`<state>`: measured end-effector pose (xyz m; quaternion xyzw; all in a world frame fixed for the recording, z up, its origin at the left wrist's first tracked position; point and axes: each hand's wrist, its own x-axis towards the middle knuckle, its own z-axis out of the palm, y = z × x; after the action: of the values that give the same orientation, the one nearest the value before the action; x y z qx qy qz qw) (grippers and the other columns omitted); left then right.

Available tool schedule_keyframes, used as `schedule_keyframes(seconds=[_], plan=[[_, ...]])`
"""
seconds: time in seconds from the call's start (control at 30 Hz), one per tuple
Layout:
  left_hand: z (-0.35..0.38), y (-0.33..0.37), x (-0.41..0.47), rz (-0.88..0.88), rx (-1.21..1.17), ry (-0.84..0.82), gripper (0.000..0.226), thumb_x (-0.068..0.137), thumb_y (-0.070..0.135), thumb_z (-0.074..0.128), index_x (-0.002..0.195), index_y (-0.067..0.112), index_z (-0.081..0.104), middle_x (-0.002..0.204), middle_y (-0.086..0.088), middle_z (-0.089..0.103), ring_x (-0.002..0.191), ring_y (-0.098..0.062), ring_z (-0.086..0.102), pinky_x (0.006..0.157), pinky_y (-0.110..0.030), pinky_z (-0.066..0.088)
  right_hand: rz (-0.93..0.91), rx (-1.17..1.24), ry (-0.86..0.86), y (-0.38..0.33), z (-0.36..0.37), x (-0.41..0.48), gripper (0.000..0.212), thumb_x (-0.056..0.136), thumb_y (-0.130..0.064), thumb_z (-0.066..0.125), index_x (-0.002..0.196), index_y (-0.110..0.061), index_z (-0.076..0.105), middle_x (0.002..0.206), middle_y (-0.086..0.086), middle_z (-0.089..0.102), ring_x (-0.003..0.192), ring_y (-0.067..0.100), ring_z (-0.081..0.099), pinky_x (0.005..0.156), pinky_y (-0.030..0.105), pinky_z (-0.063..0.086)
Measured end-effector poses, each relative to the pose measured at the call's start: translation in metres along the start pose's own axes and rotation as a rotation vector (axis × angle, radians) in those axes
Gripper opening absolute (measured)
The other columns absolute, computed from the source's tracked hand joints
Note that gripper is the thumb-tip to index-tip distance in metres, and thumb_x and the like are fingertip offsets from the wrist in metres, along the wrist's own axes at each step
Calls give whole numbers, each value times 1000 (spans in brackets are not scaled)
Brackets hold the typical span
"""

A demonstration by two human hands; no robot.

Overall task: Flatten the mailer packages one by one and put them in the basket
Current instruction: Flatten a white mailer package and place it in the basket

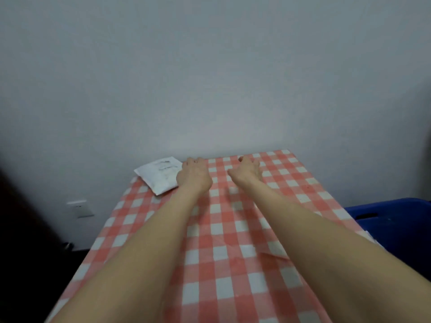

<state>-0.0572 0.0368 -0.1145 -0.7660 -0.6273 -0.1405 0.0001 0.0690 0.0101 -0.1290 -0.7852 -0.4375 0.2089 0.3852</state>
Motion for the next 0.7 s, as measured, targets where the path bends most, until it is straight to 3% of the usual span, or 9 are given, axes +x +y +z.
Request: schedule_keyframes(seconds=[0.17, 0.27, 0.4, 0.57, 0.7], plan=[[3, -59, 26, -289, -256, 153, 56, 93, 20, 51, 143, 10, 29, 146, -16, 28, 133, -32, 31, 105, -41, 32, 7, 137, -125, -31, 52, 23, 55, 86, -23, 62, 137, -13, 43, 142, 11, 41, 127, 30, 47, 102, 36, 42], [11, -88, 45, -508, -418, 159, 62, 92, 21, 53, 146, 10, 23, 149, -20, 21, 135, -36, 27, 109, -40, 27, -24, 192, -190, -39, 77, 38, 60, 85, -20, 63, 139, -8, 41, 144, 10, 43, 130, 27, 45, 102, 32, 39], [27, -113, 65, -718, -576, 131, 64, 91, 21, 53, 146, 9, 21, 146, -23, 25, 131, -39, 35, 108, -41, 30, 8, 248, -222, -46, 101, 57, 57, 86, -18, 61, 138, -6, 42, 142, 11, 45, 125, 27, 49, 97, 30, 43], [40, -118, 73, -722, -696, 156, 64, 93, 15, 49, 148, 9, 19, 149, -19, 26, 131, -36, 39, 106, -38, 33, 33, 292, -264, -44, 121, 68, 49, 85, -15, 58, 133, -5, 49, 126, 12, 58, 111, 28, 59, 95, 34, 49], [37, -106, 68, -637, -744, 193, 64, 93, 16, 53, 149, 12, 22, 149, -15, 30, 129, -33, 42, 101, -35, 37, 28, 365, -255, -38, 113, 66, 27, 85, -12, 58, 110, -3, 64, 93, 9, 62, 86, 23, 57, 76, 31, 46]])
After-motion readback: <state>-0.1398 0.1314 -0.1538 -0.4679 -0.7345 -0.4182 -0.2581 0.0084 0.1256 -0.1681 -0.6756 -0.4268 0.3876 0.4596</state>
